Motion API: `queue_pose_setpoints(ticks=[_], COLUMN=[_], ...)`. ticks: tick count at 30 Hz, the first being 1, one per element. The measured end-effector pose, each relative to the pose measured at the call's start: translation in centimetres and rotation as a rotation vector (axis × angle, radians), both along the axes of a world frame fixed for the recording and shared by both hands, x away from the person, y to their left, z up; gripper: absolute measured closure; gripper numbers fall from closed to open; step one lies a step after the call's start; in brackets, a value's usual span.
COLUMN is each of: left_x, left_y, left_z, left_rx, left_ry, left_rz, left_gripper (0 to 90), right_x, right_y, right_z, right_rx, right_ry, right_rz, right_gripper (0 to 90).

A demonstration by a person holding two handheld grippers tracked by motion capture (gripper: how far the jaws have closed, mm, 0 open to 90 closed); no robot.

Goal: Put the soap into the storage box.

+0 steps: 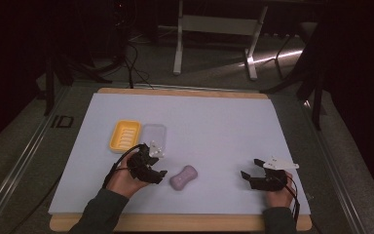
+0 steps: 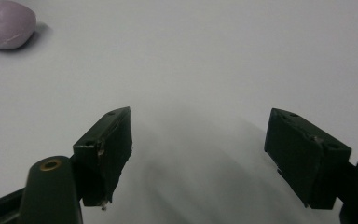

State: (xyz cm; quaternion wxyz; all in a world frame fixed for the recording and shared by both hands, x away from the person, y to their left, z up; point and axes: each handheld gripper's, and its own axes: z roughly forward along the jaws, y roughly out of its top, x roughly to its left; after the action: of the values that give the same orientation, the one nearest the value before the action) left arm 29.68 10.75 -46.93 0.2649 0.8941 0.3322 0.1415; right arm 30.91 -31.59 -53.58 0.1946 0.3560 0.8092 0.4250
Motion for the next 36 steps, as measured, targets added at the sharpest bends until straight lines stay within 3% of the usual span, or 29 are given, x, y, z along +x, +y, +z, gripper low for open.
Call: queue_pose_setpoints(ticks=[36], left_x=[0.6], left_y=[-3.1], left_z=[0.2], left_rx=[0.014], left_ry=[0.014], left_rz=[-0.058], left_gripper=[34.5], right_x=[0.0], right_y=[0.1], right_z=[0.0], right_rx=[-0.011], right_ry=[0.001], right_rz=[0.001], right_gripper=[22.8])
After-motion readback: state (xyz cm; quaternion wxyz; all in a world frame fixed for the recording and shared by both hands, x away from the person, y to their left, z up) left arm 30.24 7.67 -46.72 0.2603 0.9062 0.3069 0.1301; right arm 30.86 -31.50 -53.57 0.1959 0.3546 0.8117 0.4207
